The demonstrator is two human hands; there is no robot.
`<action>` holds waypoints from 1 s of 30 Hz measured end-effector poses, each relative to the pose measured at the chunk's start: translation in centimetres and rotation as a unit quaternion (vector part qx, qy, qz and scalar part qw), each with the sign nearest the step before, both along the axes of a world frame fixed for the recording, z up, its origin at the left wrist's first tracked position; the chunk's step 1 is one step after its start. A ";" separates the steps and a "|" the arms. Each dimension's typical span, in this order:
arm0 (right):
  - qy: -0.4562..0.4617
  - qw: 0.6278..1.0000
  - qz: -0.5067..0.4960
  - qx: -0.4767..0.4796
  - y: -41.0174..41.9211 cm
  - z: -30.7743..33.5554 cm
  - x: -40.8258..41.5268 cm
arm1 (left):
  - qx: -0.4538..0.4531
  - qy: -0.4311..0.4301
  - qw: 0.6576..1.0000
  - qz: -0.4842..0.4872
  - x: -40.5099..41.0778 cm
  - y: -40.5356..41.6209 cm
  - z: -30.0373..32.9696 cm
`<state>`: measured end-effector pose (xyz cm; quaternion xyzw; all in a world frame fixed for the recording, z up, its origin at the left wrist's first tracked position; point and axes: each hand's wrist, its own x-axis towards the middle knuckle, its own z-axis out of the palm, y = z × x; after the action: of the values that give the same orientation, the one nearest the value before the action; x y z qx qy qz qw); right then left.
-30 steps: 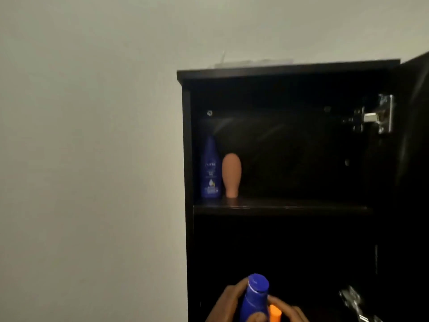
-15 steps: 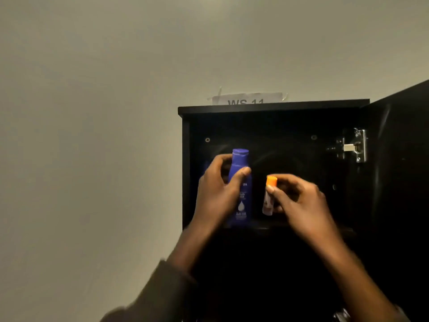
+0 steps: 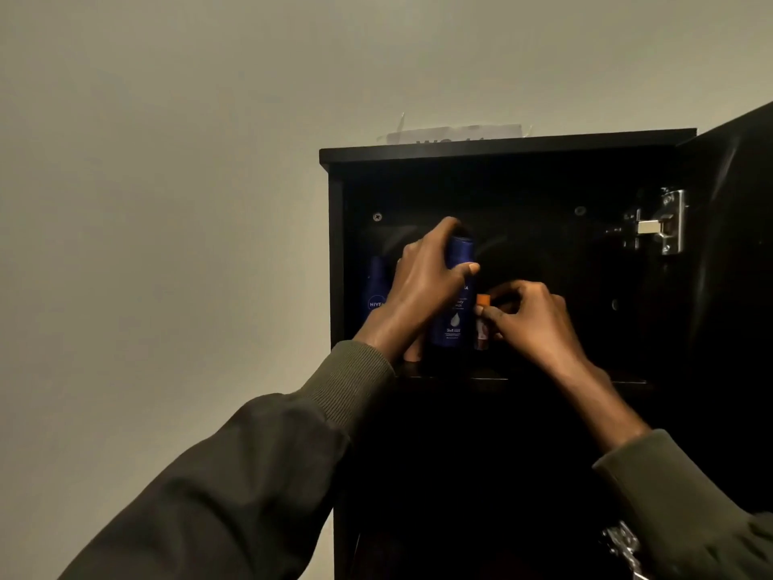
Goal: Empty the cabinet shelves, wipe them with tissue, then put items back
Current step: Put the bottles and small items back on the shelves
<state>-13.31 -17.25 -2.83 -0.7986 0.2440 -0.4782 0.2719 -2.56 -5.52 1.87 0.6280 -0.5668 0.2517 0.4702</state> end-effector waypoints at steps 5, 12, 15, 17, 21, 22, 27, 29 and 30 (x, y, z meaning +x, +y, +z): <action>0.003 1.000 -0.001 -0.019 -0.4 0.0 0.0 | 0.060 -0.016 0.998 -0.001 0.8 -0.7 0.1; 0.007 1.000 -0.012 -0.011 -1.1 0.0 0.6 | 0.080 -0.030 0.995 0.043 1.5 -1.9 0.0; 0.016 1.000 -0.018 -0.013 -1.3 -0.2 0.8 | 0.080 -0.034 0.995 0.044 1.9 -2.0 0.2; 0.021 0.999 -0.023 -0.009 -1.3 -0.3 1.0 | 0.084 -0.043 0.994 0.046 1.9 -2.2 0.2; 0.038 0.999 -0.030 -0.006 -1.4 0.0 1.4 | 0.107 -0.051 0.992 0.053 2.3 -2.6 0.6; 0.043 0.998 -0.035 -0.010 -1.2 0.0 1.5 | 0.119 -0.053 0.990 0.057 2.4 -2.6 0.8; 0.058 0.996 -0.061 -0.024 -0.9 -0.8 1.5 | 0.149 -0.053 0.984 0.078 2.5 -2.9 1.1; 0.057 0.996 -0.065 -0.027 -0.9 -1.1 1.5 | 0.142 -0.069 0.983 0.093 2.5 -3.0 1.1; 0.057 0.996 -0.065 -0.026 -1.0 -1.1 1.4 | 0.141 -0.075 0.982 0.100 2.4 -2.9 1.1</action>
<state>-11.90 -18.25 -3.93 -0.8136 0.2981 -0.4552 0.2046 -0.16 -8.47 2.95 0.7207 -0.5644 0.2616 0.3059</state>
